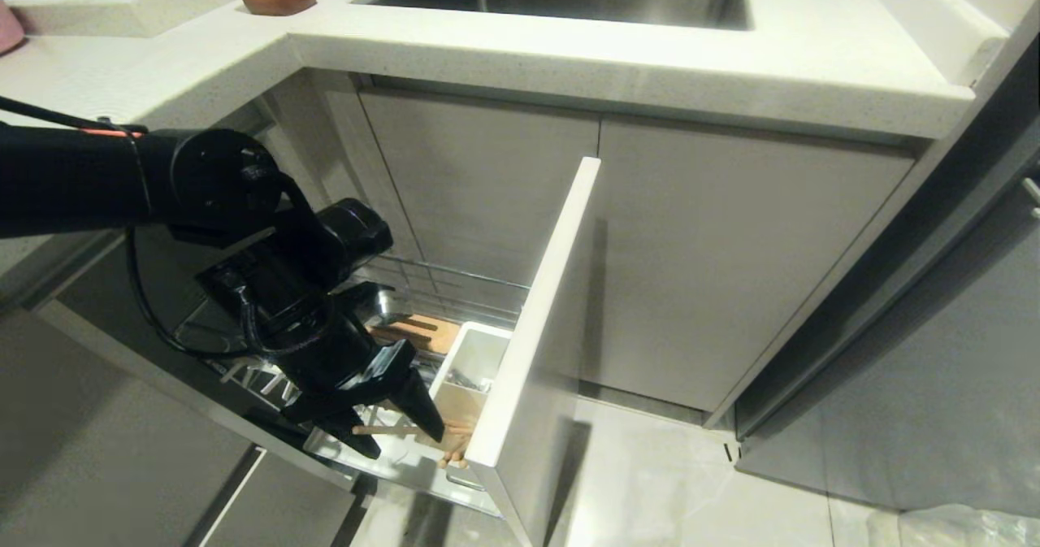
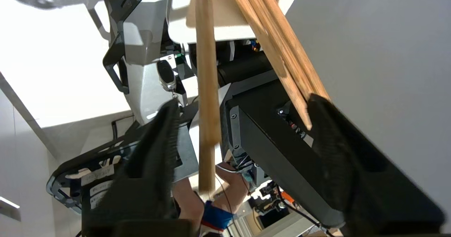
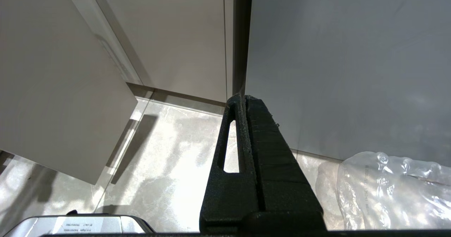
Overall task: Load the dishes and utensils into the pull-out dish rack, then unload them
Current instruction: Pick up the spoon and place it in the cupboard
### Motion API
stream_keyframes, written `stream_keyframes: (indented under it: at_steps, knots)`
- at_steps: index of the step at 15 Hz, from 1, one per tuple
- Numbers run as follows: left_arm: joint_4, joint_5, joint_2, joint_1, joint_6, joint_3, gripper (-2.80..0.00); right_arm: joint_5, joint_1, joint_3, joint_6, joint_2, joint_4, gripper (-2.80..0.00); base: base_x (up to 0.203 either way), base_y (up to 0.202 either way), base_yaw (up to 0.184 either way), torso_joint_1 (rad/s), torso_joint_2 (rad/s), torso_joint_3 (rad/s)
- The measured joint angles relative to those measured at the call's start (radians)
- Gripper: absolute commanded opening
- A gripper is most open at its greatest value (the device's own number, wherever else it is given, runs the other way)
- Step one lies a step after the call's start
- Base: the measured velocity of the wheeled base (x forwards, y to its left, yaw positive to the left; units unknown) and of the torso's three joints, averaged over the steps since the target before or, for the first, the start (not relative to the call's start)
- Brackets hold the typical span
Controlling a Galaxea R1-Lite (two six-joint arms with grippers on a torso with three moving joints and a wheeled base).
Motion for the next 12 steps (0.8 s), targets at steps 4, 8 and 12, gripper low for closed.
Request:
stream_keyframes:
  at_steps: [4, 8, 12]
  knots:
    - [0.033, 0.0, -0.086, 0.001, -0.001, 0.001, -2.8, 0.0, 0.0, 0.0, 0.0, 0.0, 0.0, -2.8, 0.0, 0.0, 0.0, 0.0, 0.0, 0.0]
    - [0.056, 0.011, -0.283, 0.0, 0.011, -0.022, -2.8, 0.0, 0.0, 0.0, 0.0, 0.0, 0.0, -2.8, 0.0, 0.0, 0.0, 0.0, 0.0, 0.0]
    - [0.025, 0.026, -0.516, -0.033, 0.037, -0.092, -2.8, 0.0, 0.0, 0.0, 0.0, 0.0, 0.0, -2.8, 0.0, 0.0, 0.0, 0.0, 0.0, 0.0]
